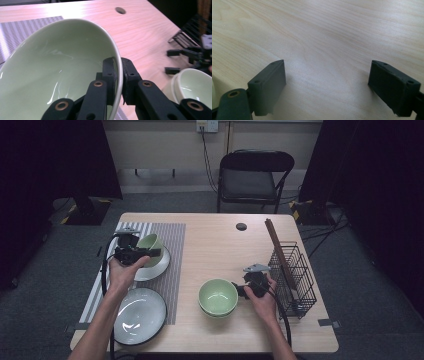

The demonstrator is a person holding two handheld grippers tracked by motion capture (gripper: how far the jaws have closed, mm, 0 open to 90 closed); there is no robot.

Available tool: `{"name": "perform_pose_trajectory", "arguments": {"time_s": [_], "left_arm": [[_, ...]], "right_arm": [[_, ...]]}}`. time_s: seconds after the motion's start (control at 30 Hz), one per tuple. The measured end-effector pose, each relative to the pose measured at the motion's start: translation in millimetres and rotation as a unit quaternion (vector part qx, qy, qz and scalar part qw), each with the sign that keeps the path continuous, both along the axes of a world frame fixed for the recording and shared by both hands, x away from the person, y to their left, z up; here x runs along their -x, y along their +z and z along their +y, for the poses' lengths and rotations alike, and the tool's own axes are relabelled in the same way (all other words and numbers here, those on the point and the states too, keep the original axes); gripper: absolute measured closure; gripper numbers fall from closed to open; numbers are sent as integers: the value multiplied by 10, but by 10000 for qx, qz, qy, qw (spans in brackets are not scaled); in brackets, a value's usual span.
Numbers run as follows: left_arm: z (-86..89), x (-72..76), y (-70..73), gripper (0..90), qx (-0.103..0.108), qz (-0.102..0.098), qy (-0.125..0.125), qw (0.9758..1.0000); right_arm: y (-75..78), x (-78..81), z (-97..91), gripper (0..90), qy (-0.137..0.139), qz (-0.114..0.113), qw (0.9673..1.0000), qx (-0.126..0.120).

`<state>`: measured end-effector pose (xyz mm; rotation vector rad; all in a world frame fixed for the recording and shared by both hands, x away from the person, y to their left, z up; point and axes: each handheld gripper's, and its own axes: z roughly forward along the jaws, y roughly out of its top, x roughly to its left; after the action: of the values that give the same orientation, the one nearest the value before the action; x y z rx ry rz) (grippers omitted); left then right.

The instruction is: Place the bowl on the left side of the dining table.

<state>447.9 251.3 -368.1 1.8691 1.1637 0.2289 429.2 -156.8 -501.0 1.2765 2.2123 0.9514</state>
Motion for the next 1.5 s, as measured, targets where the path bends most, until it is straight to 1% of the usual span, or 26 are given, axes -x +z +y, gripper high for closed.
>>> {"name": "perform_pose_trajectory", "arguments": {"time_s": [0.03, 0.1, 0.2, 0.27, 0.3, 0.37, 0.47, 0.5, 0.53, 0.67, 0.73, 0.8, 0.83, 0.9, 1.0, 1.07, 1.17, 1.23, 1.37, 1.43, 1.5], "left_arm": [[40, -41, -17, 832, -15, 48, 96, 9999], [62, -63, -24, 832, -35, 74, 121, 9999], [104, -114, -50, 832, -91, 121, 271, 9995], [142, -168, -94, 833, -88, 236, 404, 9989], [142, -168, -94, 832, -88, 236, 404, 9989], [149, -204, -134, 832, -189, 274, 461, 9984], [165, -254, -193, 832, -259, 355, 548, 9975], [171, -266, -208, 832, -234, 384, 578, 9973], [180, -278, -220, 832, -235, 389, 553, 9974], [175, -323, -271, 832, -375, 396, 590, 9968], [192, -348, -306, 832, -382, 446, 616, 9964], [206, -365, -336, 831, -334, 465, 625, 9964], [207, -368, -346, 831, -343, 464, 652, 9962], [201, -370, -360, 831, -418, 469, 619, 9961], [213, -373, -405, 829, -383, 503, 627, 9960], [216, -375, -440, 829, -415, 543, 598, 9959], [224, -383, -487, 826, -442, 559, 635, 9954], [222, -384, -504, 828, -441, 524, 640, 9956], [207, -389, -516, 829, -461, 519, 579, 9959], [182, -391, -530, 833, -530, 521, 486, 9961], [150, -387, -549, 836, -598, 490, 447, 9960]], "right_arm": [[0, 0, 0, 136, 0, -1, 10000, 0], [0, 0, 0, 137, 0, -1, 10000, 0], [0, 0, 0, 137, 0, 0, 10000, -1], [0, 0, 0, 137, 0, -1, 10000, -1], [0, 0, 0, 137, 0, -1, 10000, -1], [0, 0, 0, 136, 1, 1, 10000, -1], [0, 0, 0, 136, -2, 0, 10000, -2], [0, 0, 0, 136, 0, -1, 10000, -1], [0, 0, 0, 137, 1, -1, 10000, 0], [0, 0, 0, 136, 0, -1, 10000, -1], [0, 0, 0, 136, -1, 0, 10000, -2], [0, 0, 0, 137, -1, -1, 10000, -1], [0, 0, 0, 137, -1, 0, 10000, -1], [0, 0, 0, 137, 0, 0, 10000, -2], [0, 0, 0, 137, 0, -1, 10000, -1], [0, 0, 0, 137, -2, -1, 10000, -2], [0, 0, 0, 136, -2, -1, 10000, -2], [0, 0, 0, 136, 0, -1, 10000, -1], [0, 0, 0, 137, 0, -2, 10000, 0], [0, 0, 0, 137, -1, 0, 10000, 0], [0, 0, 0, 137, -1, -1, 10000, -1]]}}
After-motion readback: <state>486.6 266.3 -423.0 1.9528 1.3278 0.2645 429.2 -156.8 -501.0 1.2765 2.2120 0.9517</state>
